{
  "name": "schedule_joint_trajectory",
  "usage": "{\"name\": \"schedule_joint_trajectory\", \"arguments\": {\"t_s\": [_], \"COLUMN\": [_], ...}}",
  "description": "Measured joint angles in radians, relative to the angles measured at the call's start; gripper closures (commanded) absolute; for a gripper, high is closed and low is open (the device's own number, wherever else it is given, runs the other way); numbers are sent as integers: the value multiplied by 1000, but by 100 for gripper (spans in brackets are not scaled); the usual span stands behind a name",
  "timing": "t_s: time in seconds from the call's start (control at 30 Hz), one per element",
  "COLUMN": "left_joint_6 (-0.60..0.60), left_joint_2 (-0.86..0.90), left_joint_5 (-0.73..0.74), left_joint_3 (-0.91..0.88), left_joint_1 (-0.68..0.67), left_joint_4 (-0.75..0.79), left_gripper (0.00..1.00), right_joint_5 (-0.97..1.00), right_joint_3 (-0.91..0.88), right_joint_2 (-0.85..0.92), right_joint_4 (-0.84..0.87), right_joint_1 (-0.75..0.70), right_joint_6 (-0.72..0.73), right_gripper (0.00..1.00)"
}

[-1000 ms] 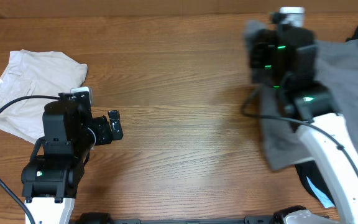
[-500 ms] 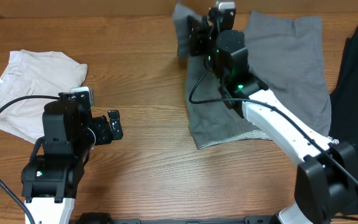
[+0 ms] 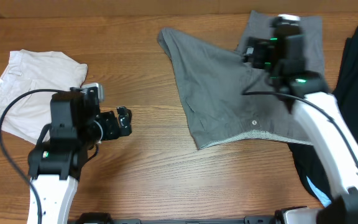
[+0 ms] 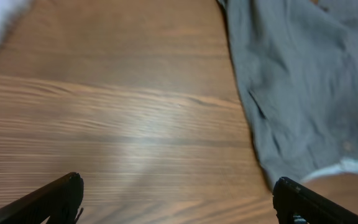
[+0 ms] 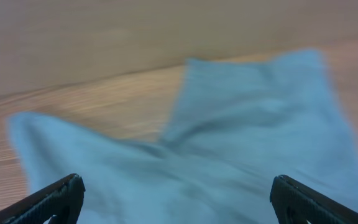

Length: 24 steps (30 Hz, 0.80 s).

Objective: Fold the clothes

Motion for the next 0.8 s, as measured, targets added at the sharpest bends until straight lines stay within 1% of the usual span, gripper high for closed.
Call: {"name": "schedule_joint_trajectory", "arguments": {"t_s": [0.13, 0.3, 0.43, 0.6, 0.7, 0.73, 0.77, 0.8], "left_joint_6": [-41, -115, -215, -356, -449, -475, -513, -549], "left_joint_2": [126, 313, 455, 623, 704, 720, 741, 753], "left_joint_5": [71, 136, 156, 167, 180, 183, 187, 190], "left_joint_3": [1, 2, 3, 6, 6, 6, 7, 7], "left_joint_1": [-45, -179, -292, -413, -474, -488, -509, -526], "left_joint_4": [12, 94, 178, 342, 440, 466, 489, 505], "left_gripper": [0, 0, 0, 3, 10, 18, 20, 25], "right_joint_5": [7, 6, 6, 6, 6, 6, 6, 6], "right_joint_3": [1, 1, 1, 1, 1, 1, 1, 1], "right_joint_2": [-63, -70, -70, -70, -70, -70, -70, -70], "right_joint_4": [-97, -183, -195, -214, -216, -218, -218, -219], "right_joint_1": [-66, -97, -116, -116, -116, -116, -116, -116], "right_joint_6": [-2, -3, -3, -3, -3, -3, -3, -3], "right_gripper": [0, 0, 0, 0, 0, 0, 0, 0]}}
